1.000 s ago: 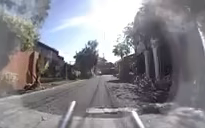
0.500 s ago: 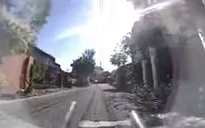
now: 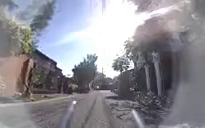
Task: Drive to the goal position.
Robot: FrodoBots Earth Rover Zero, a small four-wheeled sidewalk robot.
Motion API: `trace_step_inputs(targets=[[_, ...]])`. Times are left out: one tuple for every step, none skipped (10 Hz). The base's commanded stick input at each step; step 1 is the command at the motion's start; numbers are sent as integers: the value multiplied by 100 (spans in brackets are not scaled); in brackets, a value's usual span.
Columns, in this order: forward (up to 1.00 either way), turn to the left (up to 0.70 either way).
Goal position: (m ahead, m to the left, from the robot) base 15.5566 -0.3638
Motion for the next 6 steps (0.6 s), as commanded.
trace_step_inputs(targets=[[50, -48], [50, -50], [50, -50], [50, -50], [50, -50], [50, -50]])
